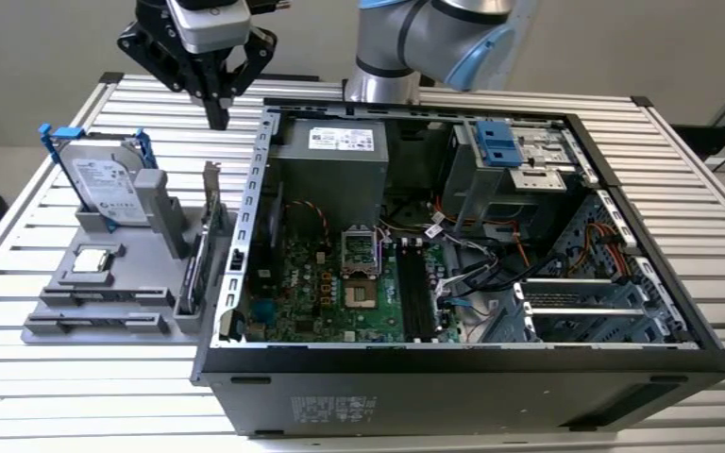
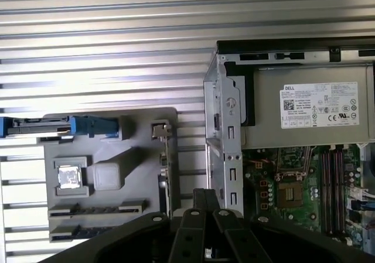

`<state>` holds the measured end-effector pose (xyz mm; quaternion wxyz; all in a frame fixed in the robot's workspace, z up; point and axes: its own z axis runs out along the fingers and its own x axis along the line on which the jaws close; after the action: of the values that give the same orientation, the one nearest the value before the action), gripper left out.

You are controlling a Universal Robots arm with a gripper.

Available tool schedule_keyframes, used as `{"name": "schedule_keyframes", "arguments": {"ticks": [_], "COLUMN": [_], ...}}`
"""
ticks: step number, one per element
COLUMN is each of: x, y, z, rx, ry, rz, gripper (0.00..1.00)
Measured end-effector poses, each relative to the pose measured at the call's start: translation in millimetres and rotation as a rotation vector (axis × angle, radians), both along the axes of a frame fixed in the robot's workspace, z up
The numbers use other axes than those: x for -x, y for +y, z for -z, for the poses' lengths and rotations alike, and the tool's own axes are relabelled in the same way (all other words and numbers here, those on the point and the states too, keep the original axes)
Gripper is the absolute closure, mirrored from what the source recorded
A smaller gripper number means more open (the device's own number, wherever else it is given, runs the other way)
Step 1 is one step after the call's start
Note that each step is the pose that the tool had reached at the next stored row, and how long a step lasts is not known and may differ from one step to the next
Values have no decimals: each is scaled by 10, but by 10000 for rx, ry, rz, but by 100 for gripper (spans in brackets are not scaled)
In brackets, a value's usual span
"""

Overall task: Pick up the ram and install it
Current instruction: 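Reach for the ram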

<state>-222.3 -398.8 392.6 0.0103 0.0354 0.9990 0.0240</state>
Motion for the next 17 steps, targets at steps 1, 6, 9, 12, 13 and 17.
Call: {"name": "schedule_keyframes", "arguments": {"ticks": [1,6,9,12,13,17], "x": [11,66,98,130,140,180], "y": [0,0,0,0,0,0], "z": [0,0,0,0,0,0], "rx": [0,0,0,0,0,0], "ry": [0,0,0,0,0,0], "rz": [1,0,0,0,0,0], "gripper": [100,100,100,100,100,100]}}
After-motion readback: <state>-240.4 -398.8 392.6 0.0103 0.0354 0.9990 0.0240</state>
